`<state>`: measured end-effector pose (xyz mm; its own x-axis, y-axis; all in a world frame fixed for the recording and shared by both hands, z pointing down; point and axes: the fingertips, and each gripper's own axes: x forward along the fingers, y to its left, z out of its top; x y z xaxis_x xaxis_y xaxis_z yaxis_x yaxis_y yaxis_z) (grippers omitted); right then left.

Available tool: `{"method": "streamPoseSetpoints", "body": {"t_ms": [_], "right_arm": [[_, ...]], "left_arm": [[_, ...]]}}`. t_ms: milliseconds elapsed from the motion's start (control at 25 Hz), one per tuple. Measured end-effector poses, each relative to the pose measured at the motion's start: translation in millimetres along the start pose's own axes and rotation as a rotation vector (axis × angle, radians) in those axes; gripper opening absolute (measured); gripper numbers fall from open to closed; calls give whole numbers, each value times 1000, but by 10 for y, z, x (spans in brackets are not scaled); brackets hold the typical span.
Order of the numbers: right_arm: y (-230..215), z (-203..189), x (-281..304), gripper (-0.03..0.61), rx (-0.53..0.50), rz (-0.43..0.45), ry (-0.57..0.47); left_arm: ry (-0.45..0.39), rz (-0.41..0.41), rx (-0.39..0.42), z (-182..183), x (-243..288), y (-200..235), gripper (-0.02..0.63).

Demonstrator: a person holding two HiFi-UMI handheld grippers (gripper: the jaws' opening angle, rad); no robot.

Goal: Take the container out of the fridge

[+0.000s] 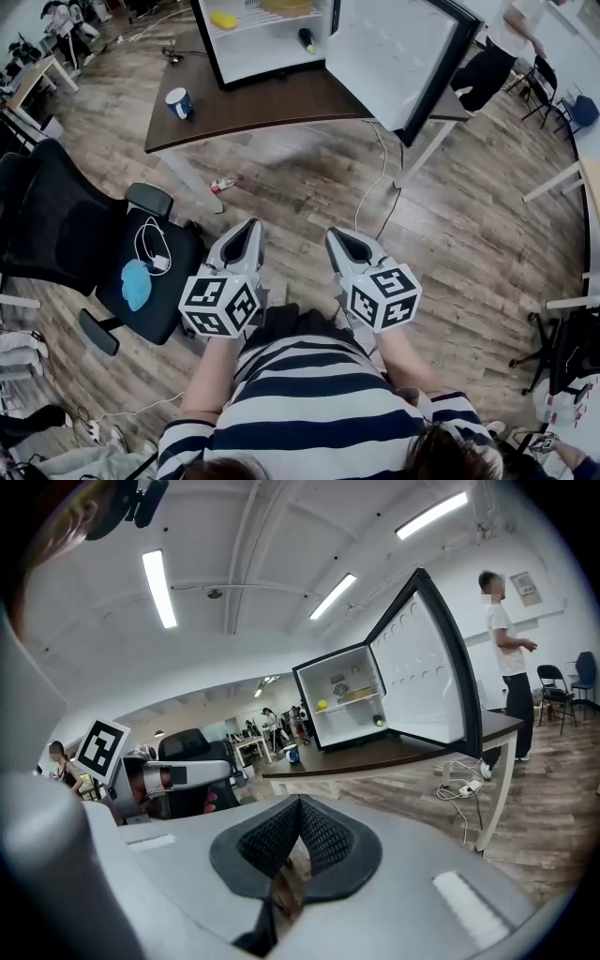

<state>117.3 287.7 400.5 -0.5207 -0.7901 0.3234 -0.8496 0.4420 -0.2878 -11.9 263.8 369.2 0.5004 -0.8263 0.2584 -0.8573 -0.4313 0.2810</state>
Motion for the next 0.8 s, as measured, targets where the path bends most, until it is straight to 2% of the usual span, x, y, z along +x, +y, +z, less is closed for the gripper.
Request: {"method": "streamPoseSetpoints", "body": {"t_ms": [360,520,800], "right_arm": [[-116,228,504,-8,-30,3,18],[-189,395,813,-8,-47,-2,13],[-281,642,1396,-8,-41,-3,16]], "left_arm": [[-6,-28,20,201,456,281,0],[-7,-40,14,328,695,477,0],[-7,-62,49,582,1111,850,0]]}}
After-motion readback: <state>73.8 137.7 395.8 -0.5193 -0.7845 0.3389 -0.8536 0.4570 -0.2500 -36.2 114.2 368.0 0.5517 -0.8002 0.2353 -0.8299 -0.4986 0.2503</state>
